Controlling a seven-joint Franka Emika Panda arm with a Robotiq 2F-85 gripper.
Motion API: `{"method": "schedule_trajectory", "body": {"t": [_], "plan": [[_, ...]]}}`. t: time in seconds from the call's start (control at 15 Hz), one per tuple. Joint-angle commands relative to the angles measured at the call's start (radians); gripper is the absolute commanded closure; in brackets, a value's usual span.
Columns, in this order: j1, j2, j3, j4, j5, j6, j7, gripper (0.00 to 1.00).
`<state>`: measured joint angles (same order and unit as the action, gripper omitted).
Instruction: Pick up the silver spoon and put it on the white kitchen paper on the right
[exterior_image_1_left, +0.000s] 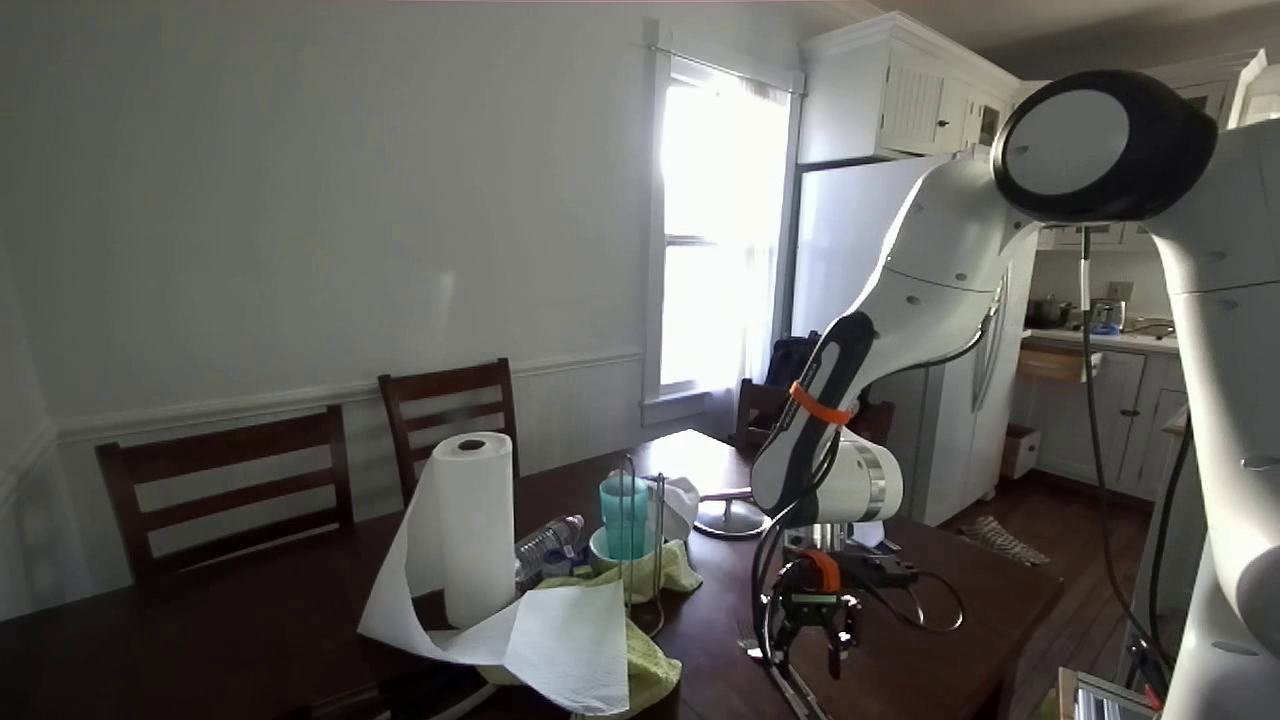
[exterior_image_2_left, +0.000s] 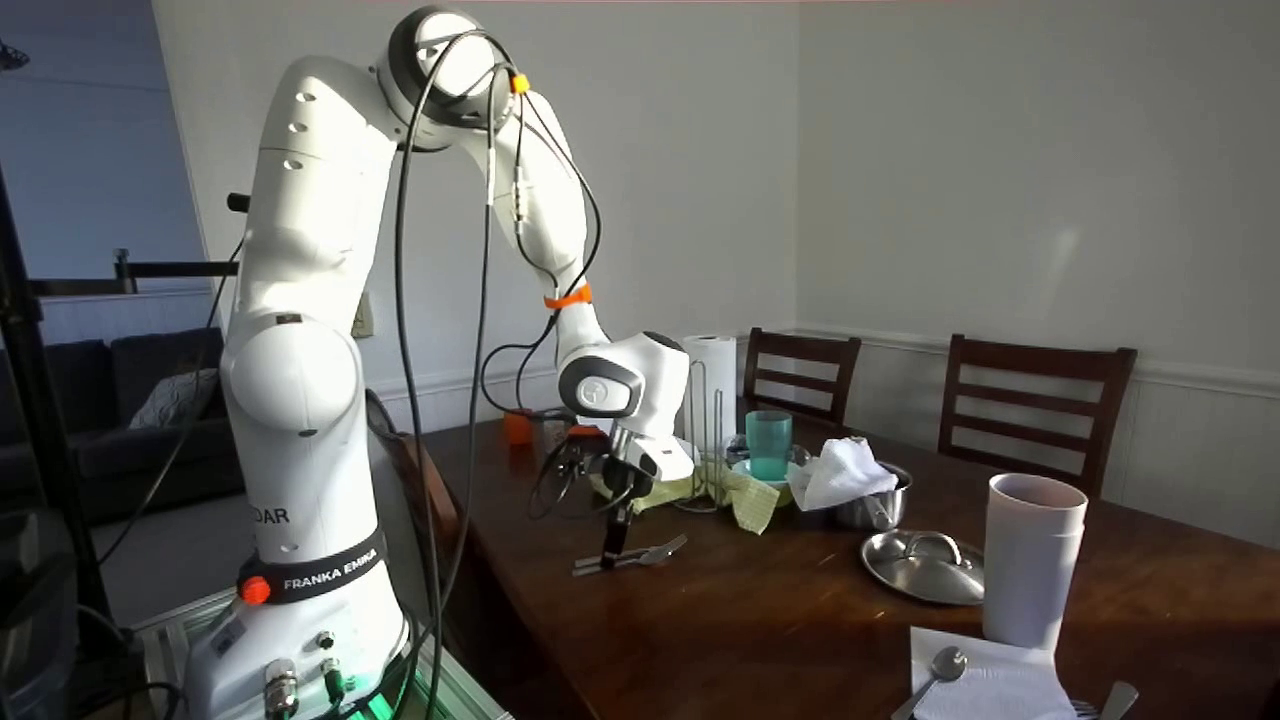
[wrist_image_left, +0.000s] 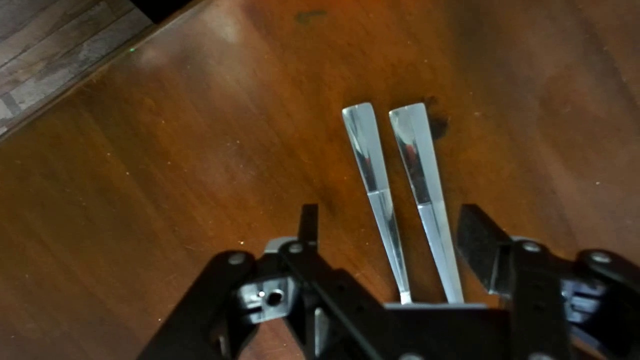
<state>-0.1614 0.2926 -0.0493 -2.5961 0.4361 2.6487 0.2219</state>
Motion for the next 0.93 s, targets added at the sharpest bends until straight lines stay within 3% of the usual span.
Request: {"method": "schedule_trajectory", "body": {"t": [0.0, 0.4, 0.6, 0.87], "plan": [[-0.010, 0.042, 0.022, 0.023, 0.049, 0.046, -0.056, 0.34], [-0.020, 0.065, 0.039, 0.040, 0.053, 0.070, -0.073, 0.46], [-0.023, 0.066, 0.039, 0.045, 0.052, 0.069, -0.071, 0.60], [-0.024, 0.068, 0.036, 0.053, 0.048, 0.062, -0.069, 0.57]]}}
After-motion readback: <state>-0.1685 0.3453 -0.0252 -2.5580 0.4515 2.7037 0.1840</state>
